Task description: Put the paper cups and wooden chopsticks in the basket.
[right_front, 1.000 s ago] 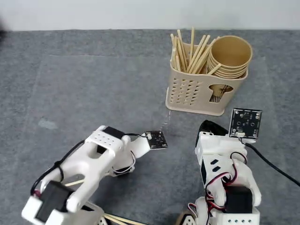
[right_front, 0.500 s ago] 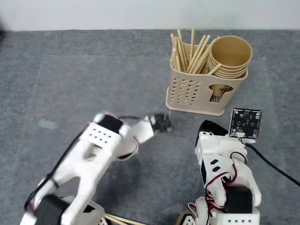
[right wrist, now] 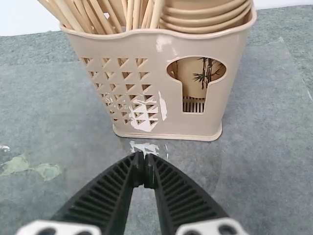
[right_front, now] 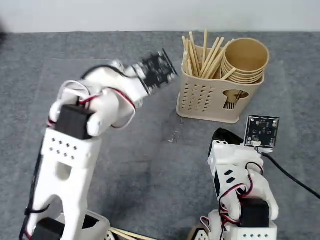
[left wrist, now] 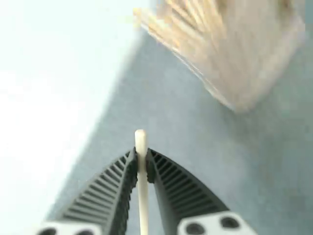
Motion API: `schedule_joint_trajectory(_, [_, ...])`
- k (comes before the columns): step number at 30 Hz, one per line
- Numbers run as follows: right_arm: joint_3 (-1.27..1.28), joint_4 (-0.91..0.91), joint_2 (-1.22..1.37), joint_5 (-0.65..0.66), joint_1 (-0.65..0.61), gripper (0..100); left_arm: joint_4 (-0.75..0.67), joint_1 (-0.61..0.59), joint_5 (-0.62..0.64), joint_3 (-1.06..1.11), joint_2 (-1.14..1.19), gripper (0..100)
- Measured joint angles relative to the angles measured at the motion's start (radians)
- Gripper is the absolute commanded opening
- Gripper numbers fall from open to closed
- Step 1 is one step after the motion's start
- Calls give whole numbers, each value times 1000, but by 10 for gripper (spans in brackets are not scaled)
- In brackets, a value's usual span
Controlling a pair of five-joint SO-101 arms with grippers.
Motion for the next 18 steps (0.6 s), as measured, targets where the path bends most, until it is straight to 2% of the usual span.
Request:
schedule_joint_trajectory(4, [0,0,0,0,0,9,-120,20,121,-120,-2,17])
schedule_joint_trajectory(9, [0,0,0,0,0,9,-336,61,261,-141,-2,17])
schedule_joint_trajectory(14, [0,0,0,0,0,9,-546,129,333,-141,-2,15])
schedule_joint_trajectory(18, [5,-2,-2,0,0,10,-643,187,390,-141,-2,15])
